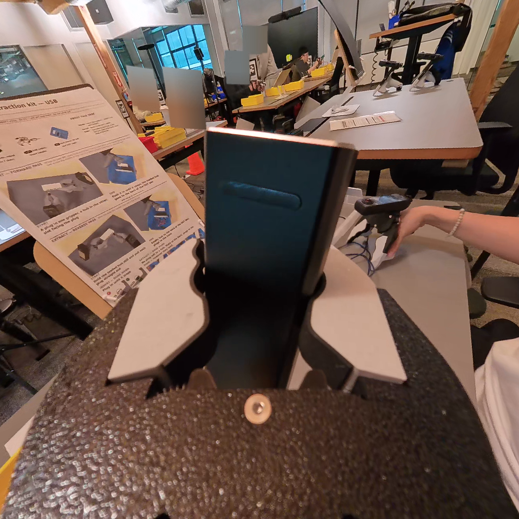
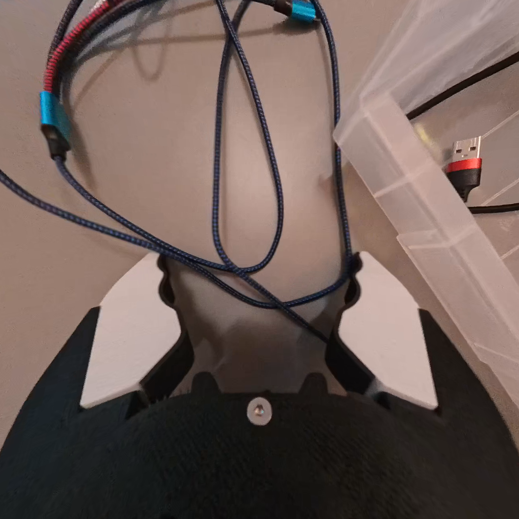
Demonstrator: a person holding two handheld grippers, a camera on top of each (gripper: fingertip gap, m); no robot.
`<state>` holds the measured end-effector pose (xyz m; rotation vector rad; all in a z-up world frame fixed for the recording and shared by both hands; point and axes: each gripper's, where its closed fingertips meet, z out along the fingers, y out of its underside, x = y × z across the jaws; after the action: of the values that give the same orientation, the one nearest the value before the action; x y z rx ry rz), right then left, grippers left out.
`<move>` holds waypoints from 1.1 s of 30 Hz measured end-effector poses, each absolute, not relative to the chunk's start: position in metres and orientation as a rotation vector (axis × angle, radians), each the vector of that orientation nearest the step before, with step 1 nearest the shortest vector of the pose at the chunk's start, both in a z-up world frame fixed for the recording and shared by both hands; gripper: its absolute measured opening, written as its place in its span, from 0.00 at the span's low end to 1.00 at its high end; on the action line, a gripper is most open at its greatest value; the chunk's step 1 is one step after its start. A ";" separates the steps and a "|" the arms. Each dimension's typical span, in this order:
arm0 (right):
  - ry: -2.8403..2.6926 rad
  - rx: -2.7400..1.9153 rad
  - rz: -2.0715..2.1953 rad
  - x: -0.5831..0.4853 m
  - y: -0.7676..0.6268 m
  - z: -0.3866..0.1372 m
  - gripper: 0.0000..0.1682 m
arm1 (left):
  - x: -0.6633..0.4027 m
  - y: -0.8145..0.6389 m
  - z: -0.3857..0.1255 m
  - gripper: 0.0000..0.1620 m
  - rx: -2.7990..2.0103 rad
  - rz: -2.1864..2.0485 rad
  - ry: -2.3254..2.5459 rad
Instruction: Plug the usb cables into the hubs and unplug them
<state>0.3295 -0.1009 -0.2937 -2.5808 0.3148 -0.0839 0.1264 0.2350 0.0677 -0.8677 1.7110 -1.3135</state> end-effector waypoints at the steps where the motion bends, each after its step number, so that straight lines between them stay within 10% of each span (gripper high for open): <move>1: 0.286 -2.578 -0.078 0.325 -0.099 -0.291 0.61 | 0.126 0.235 0.066 0.45 -0.870 -1.314 1.711; 8: 0.136 -2.540 -0.056 0.291 -0.090 -0.285 0.08 | 0.120 0.236 0.058 0.45 -0.889 -1.322 1.729; 16: 0.028 -2.580 -0.126 0.279 -0.084 -0.284 0.04 | 0.119 0.229 0.048 0.45 -0.903 -1.352 1.728; 26: -0.074 -2.510 -0.093 0.271 -0.029 -0.264 0.56 | 0.124 0.192 -0.010 0.45 -0.978 -1.498 1.767; 33: 0.018 -2.628 0.001 0.279 -0.003 -0.287 0.70 | 0.123 0.174 -0.033 0.45 -1.025 -1.594 1.767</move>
<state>0.2789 -0.0032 -0.2869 -2.6282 0.0185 0.0012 0.1226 0.1737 -0.0334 -1.0250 1.7674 -1.5942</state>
